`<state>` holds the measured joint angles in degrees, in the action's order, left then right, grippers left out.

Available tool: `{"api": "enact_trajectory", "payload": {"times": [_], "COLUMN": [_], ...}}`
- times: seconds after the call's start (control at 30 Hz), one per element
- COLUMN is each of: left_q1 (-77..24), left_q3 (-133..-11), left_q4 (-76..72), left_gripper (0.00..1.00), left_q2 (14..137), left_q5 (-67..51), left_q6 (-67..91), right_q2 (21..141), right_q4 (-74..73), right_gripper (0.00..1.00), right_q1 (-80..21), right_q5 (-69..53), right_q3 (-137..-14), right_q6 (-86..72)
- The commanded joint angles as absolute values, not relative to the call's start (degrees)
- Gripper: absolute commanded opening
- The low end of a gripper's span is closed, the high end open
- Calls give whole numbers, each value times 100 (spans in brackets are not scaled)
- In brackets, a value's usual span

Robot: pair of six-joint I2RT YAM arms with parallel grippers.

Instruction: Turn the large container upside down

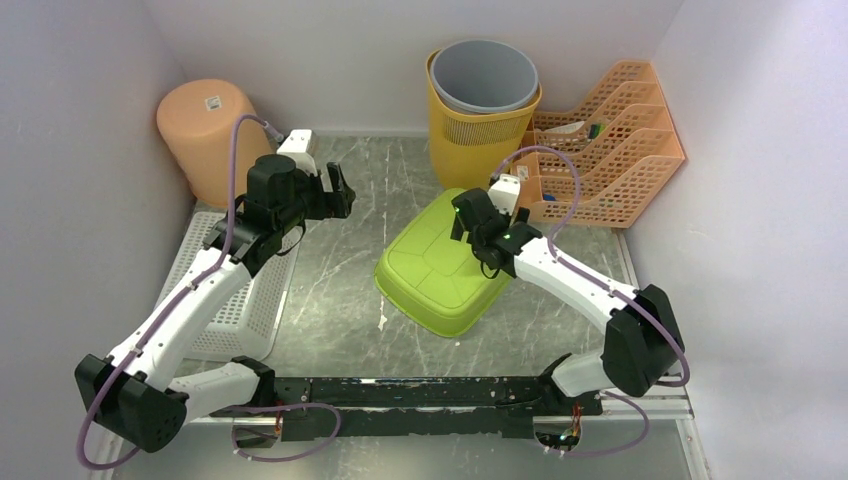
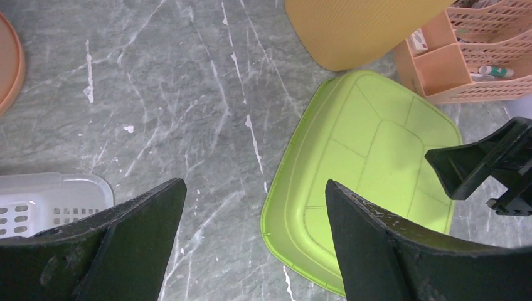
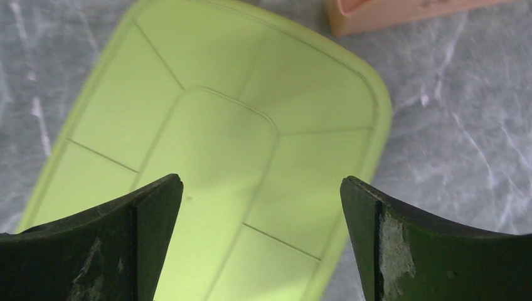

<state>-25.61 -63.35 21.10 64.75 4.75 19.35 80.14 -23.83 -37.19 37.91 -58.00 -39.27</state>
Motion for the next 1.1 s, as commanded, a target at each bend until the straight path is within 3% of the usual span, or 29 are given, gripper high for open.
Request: {"api": "enact_trajectory", "payload": {"times": [0.0,0.47,0.87,1.07], "left_q1": [-2584,-2584,-2583,-2584], "left_q3": [-6297,-6179,-6262,-6218], "left_q4": [1762,1846,2128,2089], "left_gripper": [93,93,94,93], "left_q2": [6442,6249,6133,6060], "left_q5": [155,219,507,519], "left_q6": [1955,1936,1863,1882], "right_q2": [7950,7639,8380,9455], "right_q4": [-3304,-2643,-1052,-16], "right_gripper": [100,100,100,100], "right_q1": [-3691,-3186,-3205,-3374], "right_q5": [4051,3207,1684,1190], "right_q3": [-5637,-4605,-4183,-4871], "right_q6": [-4626,-4871,-5038,-5254]}}
